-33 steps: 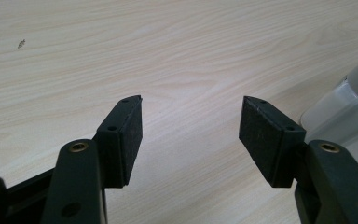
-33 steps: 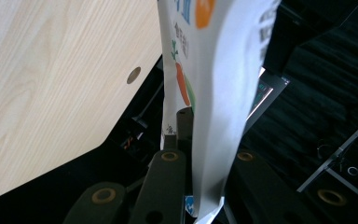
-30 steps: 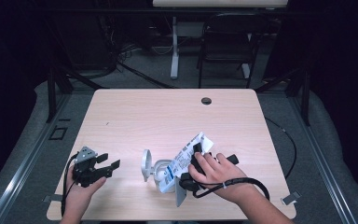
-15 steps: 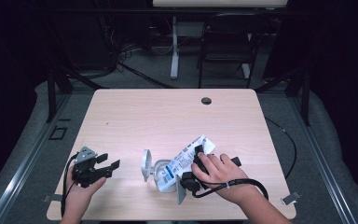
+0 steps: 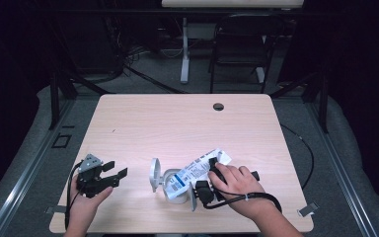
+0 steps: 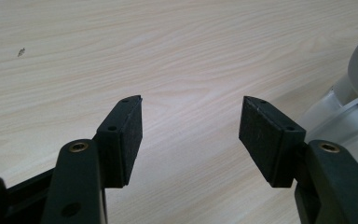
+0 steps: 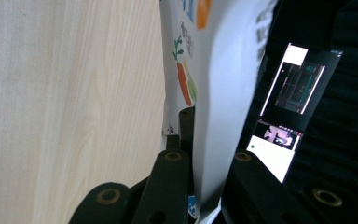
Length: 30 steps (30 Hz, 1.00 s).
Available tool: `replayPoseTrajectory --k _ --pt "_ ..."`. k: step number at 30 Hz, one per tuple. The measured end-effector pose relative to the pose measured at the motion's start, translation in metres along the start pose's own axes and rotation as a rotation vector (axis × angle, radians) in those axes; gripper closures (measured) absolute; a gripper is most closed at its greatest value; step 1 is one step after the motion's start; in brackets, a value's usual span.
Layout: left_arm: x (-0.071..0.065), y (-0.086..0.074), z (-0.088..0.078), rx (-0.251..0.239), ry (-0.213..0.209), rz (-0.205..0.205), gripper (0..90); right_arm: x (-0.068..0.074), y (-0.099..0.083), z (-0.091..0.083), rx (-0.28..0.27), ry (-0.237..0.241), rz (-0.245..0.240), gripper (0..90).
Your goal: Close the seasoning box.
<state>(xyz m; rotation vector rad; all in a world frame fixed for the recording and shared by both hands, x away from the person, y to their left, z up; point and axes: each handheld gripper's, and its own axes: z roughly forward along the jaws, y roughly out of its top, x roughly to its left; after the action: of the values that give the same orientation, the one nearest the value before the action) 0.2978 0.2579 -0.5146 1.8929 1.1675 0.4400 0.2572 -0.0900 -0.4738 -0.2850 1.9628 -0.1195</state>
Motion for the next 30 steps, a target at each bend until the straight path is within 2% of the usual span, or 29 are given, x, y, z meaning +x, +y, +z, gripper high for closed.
replayPoseTrajectory --k 1,3,7,8,12,15,18,20,23,30 --pt "0.0 0.0 0.0 -0.001 0.0 0.004 40.0 0.001 0.0 0.001 -0.008 0.008 0.019 89.9" --pt "-0.001 0.0 0.0 -0.002 0.0 0.002 40.0 0.001 -0.001 0.0 0.011 0.011 0.029 89.9" --pt "0.0 0.0 0.001 0.001 0.0 0.002 40.0 0.003 -0.003 0.002 -0.014 0.037 0.09 89.9" --pt "0.0 0.0 0.001 0.0 0.001 0.003 40.0 0.003 -0.003 0.001 -0.002 0.041 0.091 90.0" --pt "0.0 0.0 0.002 0.003 0.002 0.002 40.0 0.006 -0.005 0.002 -0.021 0.065 0.143 90.0" --pt "0.001 -0.001 0.003 0.009 0.003 -0.002 40.0 0.007 -0.006 0.002 -0.024 0.078 0.16 90.0" --pt "0.002 -0.002 0.004 0.008 0.004 -0.007 40.0 0.009 -0.008 0.003 -0.043 0.099 0.213 89.9" --pt "0.002 -0.002 0.004 0.011 0.005 -0.006 40.0 0.009 -0.009 0.004 -0.048 0.106 0.226 89.9" --pt "0.002 -0.002 0.003 0.012 0.005 0.002 40.0 0.01 -0.013 0.006 -0.084 0.13 0.296 89.9" --pt "-0.001 0.001 0.005 0.014 0.005 0.019 40.0 0.017 -0.016 0.009 -0.125 0.151 0.33 89.9"
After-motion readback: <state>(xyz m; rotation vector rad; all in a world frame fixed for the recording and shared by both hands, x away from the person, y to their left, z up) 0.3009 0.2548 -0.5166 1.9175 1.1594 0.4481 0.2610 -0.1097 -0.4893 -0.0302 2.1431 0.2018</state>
